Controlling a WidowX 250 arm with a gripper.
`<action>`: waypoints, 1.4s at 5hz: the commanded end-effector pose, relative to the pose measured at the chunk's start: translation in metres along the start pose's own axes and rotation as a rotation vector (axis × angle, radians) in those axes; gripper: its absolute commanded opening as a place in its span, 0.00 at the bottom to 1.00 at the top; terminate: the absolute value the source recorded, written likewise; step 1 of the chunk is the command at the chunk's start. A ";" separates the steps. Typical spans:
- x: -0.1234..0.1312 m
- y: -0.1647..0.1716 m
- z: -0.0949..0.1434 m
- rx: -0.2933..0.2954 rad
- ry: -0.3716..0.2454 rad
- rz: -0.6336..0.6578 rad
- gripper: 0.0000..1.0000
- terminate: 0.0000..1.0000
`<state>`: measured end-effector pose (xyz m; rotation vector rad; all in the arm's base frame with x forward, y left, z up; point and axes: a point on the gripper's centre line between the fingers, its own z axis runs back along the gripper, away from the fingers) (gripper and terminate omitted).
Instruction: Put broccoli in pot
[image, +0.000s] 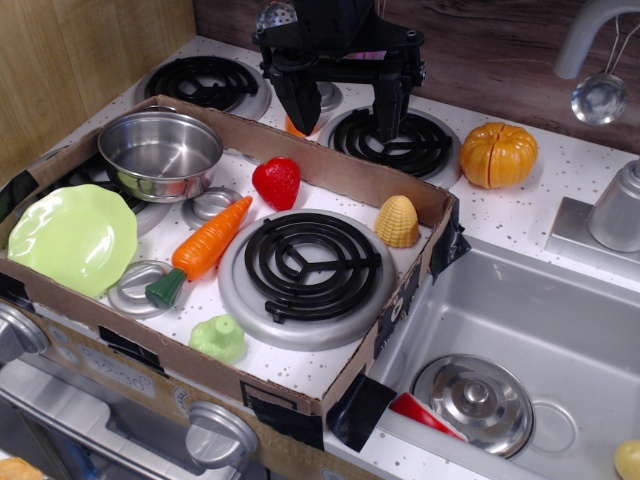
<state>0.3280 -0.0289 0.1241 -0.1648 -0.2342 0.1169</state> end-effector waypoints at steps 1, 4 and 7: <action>0.000 0.000 0.000 0.000 0.000 0.000 1.00 0.00; -0.065 0.010 0.018 0.117 -0.045 0.087 1.00 0.00; -0.087 0.040 -0.013 0.150 -0.014 -0.030 1.00 0.00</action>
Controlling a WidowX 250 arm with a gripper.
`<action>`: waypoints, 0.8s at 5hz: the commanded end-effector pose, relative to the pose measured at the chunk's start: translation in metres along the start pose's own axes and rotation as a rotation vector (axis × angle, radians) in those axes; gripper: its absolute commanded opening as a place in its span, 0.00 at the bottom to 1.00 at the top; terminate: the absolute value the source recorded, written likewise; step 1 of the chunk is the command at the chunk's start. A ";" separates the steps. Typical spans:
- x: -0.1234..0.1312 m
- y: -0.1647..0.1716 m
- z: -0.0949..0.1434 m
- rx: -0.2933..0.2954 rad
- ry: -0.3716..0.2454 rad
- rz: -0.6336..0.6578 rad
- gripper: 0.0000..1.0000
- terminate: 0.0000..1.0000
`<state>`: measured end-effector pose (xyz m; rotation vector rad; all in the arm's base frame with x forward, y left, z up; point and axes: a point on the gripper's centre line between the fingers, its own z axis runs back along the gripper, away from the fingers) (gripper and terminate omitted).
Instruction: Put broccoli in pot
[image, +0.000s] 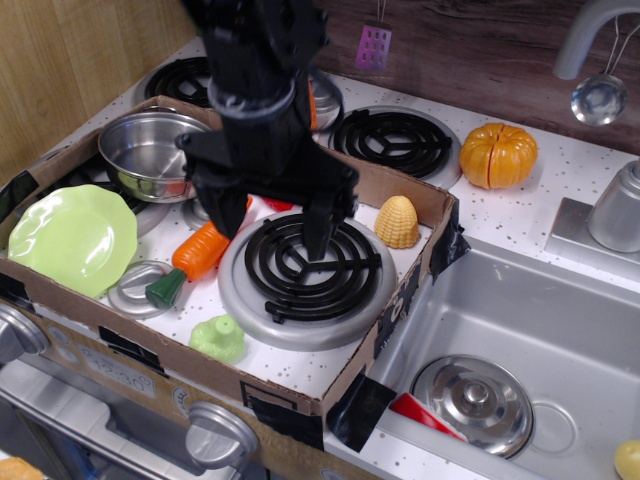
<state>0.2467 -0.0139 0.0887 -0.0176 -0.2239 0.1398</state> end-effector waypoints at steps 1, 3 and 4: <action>-0.014 0.019 -0.009 0.011 -0.022 -0.033 1.00 0.00; -0.028 0.026 -0.022 0.004 -0.016 -0.020 1.00 0.00; -0.029 0.026 -0.033 0.022 -0.024 -0.024 1.00 0.00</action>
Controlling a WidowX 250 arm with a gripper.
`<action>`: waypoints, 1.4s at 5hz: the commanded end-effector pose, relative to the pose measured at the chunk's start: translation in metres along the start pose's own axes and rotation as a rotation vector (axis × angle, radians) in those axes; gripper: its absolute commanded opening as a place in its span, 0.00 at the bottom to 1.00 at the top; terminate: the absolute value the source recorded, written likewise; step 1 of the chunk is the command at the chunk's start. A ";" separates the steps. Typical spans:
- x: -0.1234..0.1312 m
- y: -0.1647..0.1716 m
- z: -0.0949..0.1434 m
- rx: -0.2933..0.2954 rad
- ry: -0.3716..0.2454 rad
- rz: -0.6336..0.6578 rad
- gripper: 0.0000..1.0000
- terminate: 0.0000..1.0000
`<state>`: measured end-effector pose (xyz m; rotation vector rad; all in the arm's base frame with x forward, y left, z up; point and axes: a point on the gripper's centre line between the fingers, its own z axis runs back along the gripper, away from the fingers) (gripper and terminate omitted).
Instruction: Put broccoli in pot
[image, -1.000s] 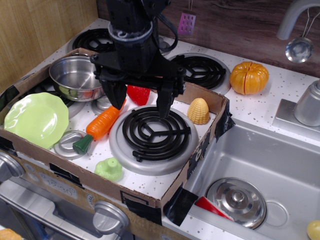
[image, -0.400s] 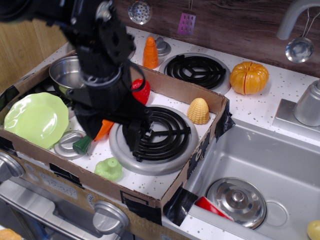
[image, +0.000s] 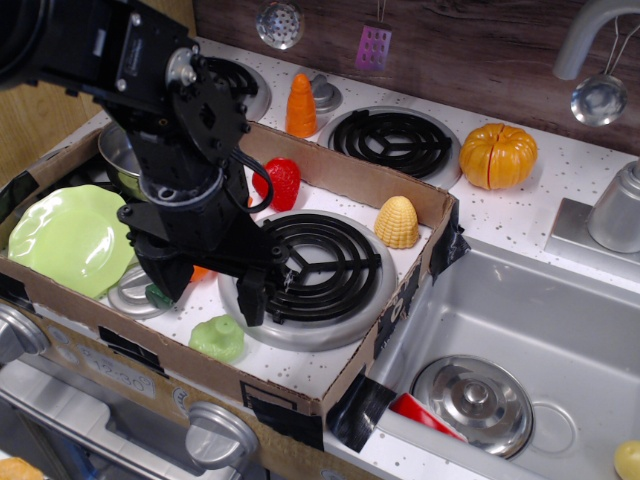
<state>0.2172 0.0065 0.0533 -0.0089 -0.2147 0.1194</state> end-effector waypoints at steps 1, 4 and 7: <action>0.007 0.001 -0.018 0.002 -0.034 -0.013 1.00 0.00; 0.013 0.000 -0.042 -0.036 -0.027 -0.028 0.00 0.00; 0.040 0.009 -0.011 0.023 -0.080 -0.068 0.00 0.00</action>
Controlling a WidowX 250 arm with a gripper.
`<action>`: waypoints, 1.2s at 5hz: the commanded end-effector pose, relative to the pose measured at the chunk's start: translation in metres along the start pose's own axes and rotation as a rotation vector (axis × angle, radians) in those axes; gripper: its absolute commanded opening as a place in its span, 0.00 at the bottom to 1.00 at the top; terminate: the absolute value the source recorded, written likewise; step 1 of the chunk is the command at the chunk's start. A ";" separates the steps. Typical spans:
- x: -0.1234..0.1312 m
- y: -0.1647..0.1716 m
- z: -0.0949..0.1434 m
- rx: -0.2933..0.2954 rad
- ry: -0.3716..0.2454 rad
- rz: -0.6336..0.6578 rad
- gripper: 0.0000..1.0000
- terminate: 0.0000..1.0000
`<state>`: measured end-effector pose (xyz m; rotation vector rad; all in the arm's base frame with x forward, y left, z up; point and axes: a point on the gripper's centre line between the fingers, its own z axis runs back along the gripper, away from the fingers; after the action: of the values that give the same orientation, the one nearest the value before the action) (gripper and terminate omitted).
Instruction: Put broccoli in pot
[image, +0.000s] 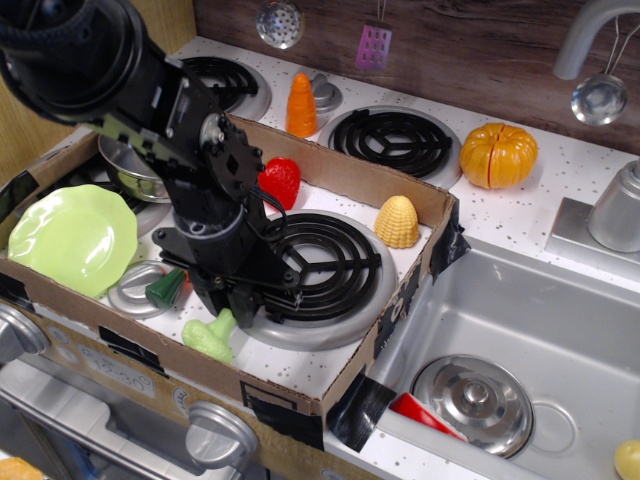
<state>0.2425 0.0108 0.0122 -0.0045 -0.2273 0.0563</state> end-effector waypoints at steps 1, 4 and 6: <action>0.035 0.014 0.057 0.062 -0.094 -0.026 0.00 0.00; 0.095 0.042 0.091 0.090 -0.254 -0.028 0.00 0.00; 0.151 0.071 0.104 0.160 -0.402 -0.092 0.00 0.00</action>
<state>0.3597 0.0889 0.1255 0.1614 -0.5766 -0.0138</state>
